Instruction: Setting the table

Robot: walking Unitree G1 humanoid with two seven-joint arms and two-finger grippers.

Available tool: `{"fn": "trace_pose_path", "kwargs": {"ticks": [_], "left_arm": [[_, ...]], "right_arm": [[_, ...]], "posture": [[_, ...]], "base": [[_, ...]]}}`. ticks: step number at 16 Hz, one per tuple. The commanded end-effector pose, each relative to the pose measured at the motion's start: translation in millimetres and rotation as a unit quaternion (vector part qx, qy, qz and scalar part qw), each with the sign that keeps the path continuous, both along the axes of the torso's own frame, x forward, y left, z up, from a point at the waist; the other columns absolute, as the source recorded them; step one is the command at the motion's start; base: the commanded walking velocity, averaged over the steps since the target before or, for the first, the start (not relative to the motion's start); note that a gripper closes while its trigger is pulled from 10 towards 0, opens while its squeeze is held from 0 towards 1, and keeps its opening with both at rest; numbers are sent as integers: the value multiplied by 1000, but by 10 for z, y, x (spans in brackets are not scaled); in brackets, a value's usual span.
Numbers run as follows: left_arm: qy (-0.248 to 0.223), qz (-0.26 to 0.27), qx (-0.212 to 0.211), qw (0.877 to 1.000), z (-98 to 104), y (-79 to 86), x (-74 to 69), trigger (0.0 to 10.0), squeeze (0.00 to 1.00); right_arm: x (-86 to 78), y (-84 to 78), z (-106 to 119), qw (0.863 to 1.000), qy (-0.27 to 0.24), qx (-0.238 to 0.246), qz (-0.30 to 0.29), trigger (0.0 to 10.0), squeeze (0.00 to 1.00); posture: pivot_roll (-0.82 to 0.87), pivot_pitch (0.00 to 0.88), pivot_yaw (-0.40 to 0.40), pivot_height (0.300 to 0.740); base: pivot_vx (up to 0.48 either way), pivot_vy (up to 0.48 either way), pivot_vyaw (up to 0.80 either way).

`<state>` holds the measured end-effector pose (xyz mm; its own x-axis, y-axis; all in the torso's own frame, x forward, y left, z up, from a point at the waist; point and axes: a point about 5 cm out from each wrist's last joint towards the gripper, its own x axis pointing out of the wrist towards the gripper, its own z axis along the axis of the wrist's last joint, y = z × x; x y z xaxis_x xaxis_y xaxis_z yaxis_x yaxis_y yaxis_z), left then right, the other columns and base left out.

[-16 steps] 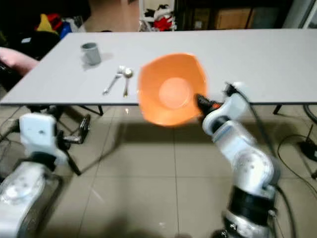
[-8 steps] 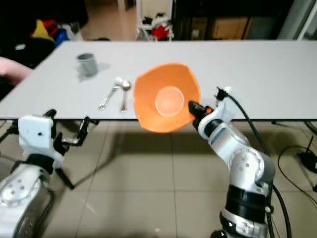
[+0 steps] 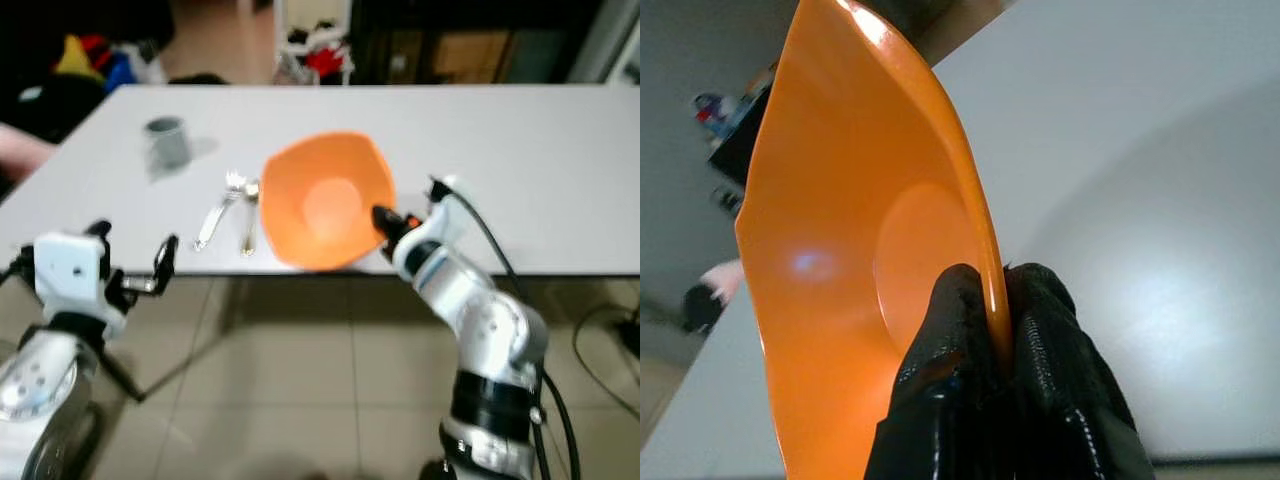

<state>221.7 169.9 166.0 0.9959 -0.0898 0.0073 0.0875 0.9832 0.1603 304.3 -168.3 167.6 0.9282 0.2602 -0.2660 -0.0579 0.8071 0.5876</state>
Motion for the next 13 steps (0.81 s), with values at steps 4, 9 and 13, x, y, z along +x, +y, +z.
{"fn": "trace_pose_path", "kwargs": {"ticks": [4, 9, 13], "left_arm": [[-2, -2, 10, 1000, 19, 13, -19, 10000, 0], [-2, -2, 15, 1000, 22, 13, -23, 10000, 0], [0, -4, 17, 1000, 18, 2, -49, 10000, 0]], "right_arm": [[38, 11, 135, 1000, -29, 11, 2, 10000, 0], [67, 35, 161, 999, -33, 12, 14, 10000, 0], [90, 15, 147, 999, -28, 19, 7, 10000, 0]], "posture": [[-60, 0, 30, 740], [-52, 0, 23, 740], [-47, 0, 16, 740]], "base": [[394, 0, 0], [393, 0, 676], [394, 0, 0]]}}
